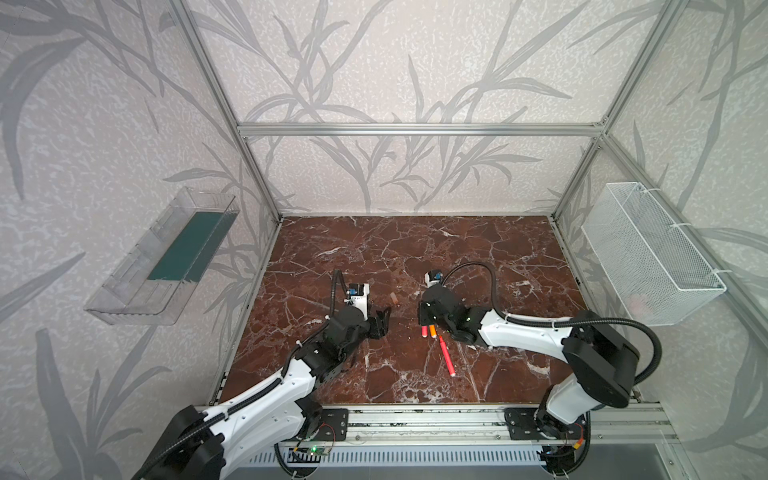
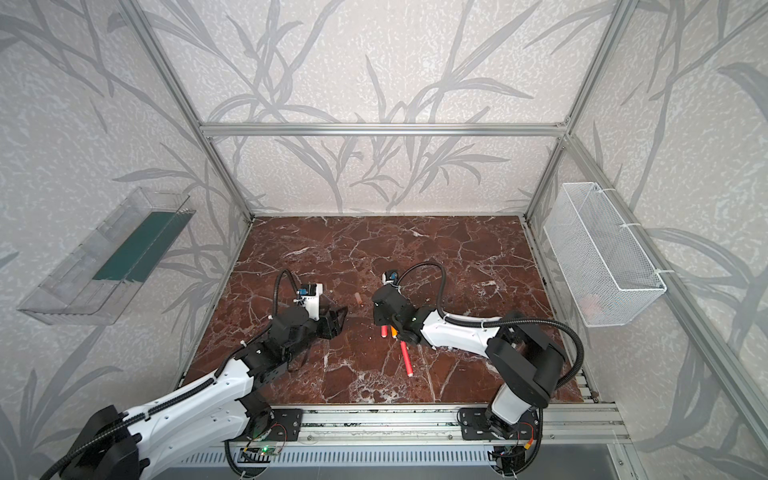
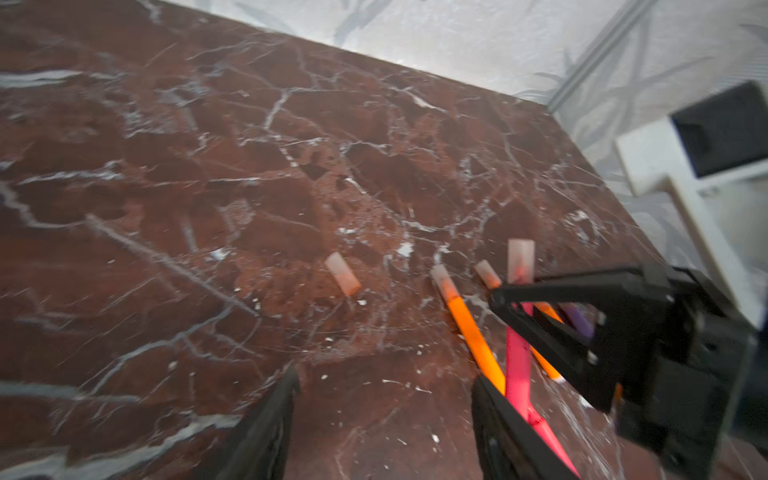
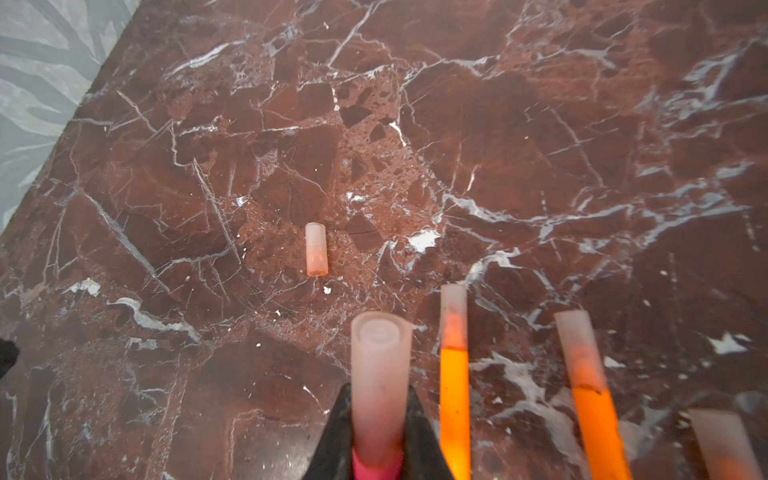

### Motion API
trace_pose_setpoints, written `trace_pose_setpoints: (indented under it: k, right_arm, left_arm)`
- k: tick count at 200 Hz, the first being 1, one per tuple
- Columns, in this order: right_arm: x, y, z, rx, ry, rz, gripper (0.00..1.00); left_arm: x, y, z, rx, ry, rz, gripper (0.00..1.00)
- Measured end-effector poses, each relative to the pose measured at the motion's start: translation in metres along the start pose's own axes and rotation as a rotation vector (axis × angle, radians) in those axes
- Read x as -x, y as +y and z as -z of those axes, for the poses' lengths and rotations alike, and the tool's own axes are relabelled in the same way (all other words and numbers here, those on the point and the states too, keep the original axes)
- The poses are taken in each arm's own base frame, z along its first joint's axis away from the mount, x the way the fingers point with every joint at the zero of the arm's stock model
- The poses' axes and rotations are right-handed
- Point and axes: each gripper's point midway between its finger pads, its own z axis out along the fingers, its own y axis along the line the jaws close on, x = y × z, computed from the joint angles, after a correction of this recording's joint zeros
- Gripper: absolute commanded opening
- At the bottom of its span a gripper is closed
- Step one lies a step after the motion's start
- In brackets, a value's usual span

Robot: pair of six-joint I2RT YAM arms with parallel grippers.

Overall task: Insert the pens into the pen caps
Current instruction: 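Grasp the capped pink marker with the right gripper while the left gripper opens, then lower the capped pink marker beside the other markers and open the right gripper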

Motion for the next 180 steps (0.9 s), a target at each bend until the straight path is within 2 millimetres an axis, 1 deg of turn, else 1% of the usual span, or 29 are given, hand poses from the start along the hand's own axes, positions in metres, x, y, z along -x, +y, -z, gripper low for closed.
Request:
trace_pose_setpoints:
  k: [20,31,41,62,93,111,126,142,161,180]
  right_arm:
    - [-0.003,0.008,-0.016,-0.008,0.062,0.026,0.07]
    - [-0.007,0.010,-0.025,-0.017,0.098,0.042,0.08]
    - [-0.011,0.012,-0.034,-0.024,0.133,0.057,0.08]
    - [-0.023,0.008,-0.049,-0.051,0.205,0.080,0.09]
    - [-0.029,0.004,-0.060,-0.068,0.254,0.088,0.19]
    - [-0.032,0.001,-0.060,-0.079,0.268,0.090,0.26]
    - [-0.034,-0.003,-0.059,-0.091,0.280,0.094,0.35]
    - [-0.035,-0.006,-0.055,-0.095,0.282,0.102,0.41]
    - [-0.033,-0.011,-0.040,-0.095,0.274,0.105,0.45]
    - [-0.024,-0.014,-0.016,-0.088,0.239,0.102,0.46]
  left_arm:
    - [-0.001,0.020,-0.009,0.086,0.026,0.043,0.66]
    - [-0.004,0.026,-0.011,0.110,0.040,0.056,0.66]
    - [-0.007,0.028,-0.012,0.119,0.050,0.062,0.66]
    - [-0.009,0.029,-0.012,0.125,0.059,0.071,0.66]
    - [-0.007,0.029,-0.008,0.121,0.051,0.076,0.66]
    - [-0.004,0.028,-0.006,0.115,0.041,0.080,0.67]
    - [-0.002,0.027,-0.005,0.112,0.036,0.082,0.67]
    - [-0.003,0.027,-0.005,0.113,0.037,0.082,0.67]
    - [-0.003,0.027,-0.006,0.113,0.040,0.082,0.67]
    - [-0.004,0.027,-0.006,0.109,0.045,0.082,0.67]
